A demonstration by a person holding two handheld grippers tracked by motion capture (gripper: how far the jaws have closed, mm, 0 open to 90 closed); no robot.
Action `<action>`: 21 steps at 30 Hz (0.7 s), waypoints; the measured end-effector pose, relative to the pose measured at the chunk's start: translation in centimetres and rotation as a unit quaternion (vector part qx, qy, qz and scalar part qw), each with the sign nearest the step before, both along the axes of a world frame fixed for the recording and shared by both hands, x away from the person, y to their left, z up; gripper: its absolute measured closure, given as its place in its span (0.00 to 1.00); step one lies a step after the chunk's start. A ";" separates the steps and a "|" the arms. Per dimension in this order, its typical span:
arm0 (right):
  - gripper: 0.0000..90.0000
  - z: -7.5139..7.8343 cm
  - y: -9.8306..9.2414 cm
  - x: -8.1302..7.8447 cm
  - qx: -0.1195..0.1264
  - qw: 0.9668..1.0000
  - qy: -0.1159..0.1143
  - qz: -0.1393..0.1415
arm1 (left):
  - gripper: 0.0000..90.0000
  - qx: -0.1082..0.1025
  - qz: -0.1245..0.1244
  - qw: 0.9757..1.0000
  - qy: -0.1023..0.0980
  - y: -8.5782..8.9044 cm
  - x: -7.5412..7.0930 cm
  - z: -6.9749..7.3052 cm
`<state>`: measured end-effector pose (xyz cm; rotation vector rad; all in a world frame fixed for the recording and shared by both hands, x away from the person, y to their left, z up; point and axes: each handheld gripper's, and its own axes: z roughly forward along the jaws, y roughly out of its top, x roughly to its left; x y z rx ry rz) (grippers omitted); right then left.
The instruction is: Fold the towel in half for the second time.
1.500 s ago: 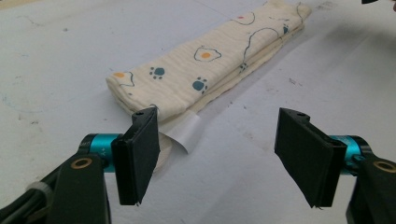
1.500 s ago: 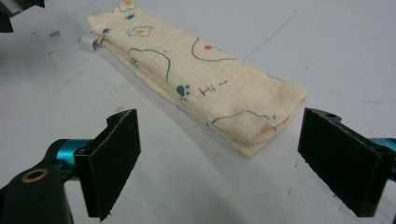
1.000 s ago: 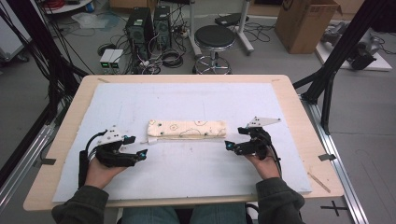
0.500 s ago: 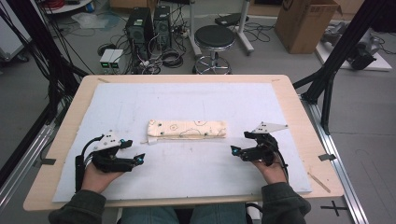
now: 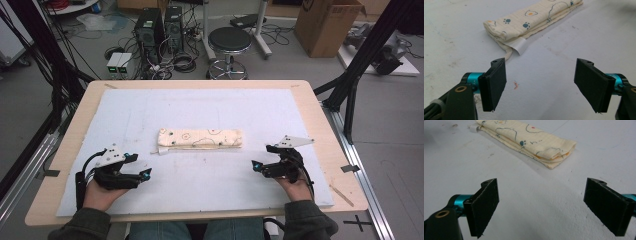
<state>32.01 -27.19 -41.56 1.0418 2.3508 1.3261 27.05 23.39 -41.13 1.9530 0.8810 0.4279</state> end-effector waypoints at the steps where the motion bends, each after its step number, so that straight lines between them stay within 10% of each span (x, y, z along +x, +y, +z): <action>1: 0.13 0.0 -0.1 -0.1 0.000 1.000 0.000 -0.001 | 0.29 -0.001 0.002 1.000 0.000 0.0 -0.1 0.0; 21: 0.13 -0.3 -1.3 -1.4 -0.005 1.000 0.004 -0.006 | 0.29 0.003 0.006 1.000 0.000 0.6 -1.1 -0.2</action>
